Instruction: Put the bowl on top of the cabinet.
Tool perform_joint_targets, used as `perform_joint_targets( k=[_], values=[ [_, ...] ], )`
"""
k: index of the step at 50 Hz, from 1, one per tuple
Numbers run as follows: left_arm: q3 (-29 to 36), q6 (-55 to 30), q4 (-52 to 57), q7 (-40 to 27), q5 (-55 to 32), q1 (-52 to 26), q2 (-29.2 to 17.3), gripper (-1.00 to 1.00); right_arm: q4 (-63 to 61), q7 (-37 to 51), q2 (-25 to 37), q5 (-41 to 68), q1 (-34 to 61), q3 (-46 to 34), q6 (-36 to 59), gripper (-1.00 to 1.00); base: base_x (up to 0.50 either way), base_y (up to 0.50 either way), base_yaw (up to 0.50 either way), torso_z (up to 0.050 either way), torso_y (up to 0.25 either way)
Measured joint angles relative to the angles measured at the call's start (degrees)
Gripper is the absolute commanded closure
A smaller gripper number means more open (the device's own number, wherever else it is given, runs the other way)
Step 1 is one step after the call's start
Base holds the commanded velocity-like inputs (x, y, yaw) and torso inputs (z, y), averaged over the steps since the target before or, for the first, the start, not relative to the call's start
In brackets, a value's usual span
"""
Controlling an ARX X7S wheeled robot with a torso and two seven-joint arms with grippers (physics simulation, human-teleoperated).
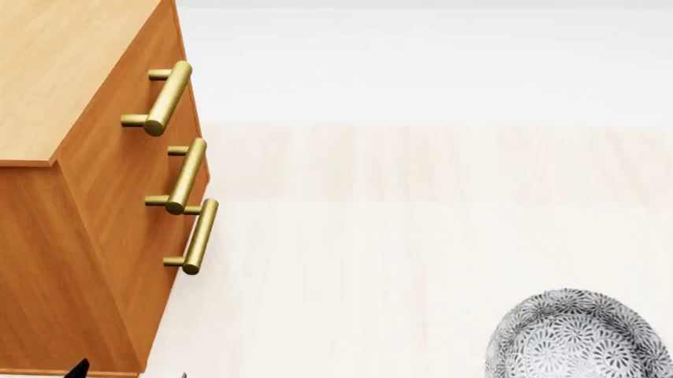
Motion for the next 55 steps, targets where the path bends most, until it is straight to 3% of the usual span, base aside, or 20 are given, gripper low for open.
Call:
perform_joint_targets(
  k=[17,38,55],
  values=[
    [0.28,0.06,-0.37,-0.03,-0.31,-0.26,-0.09,-1.0,-1.25,2.17,-0.34,-3.05,-0.51,-1.75,-1.54,1.0,0.0,0.0,0.0,0.0,0.0],
    [0.55,0.3,-0.88,-0.12,-0.68,-0.51,-0.21,-1.0,-17.27,7.34,1.53,-11.34,-4.58,-5.01,-4.13,1.0,0.0,0.0,0.0,0.0,0.0],
    [0.45,-0.31,1.01,-0.75,-0.74,-0.28,-1.08,-1.0,-23.84,12.66,4.34,-17.22,0.36,-9.42,1.93,1.0,0.0,0.0,0.0,0.0,0.0]
  ],
)
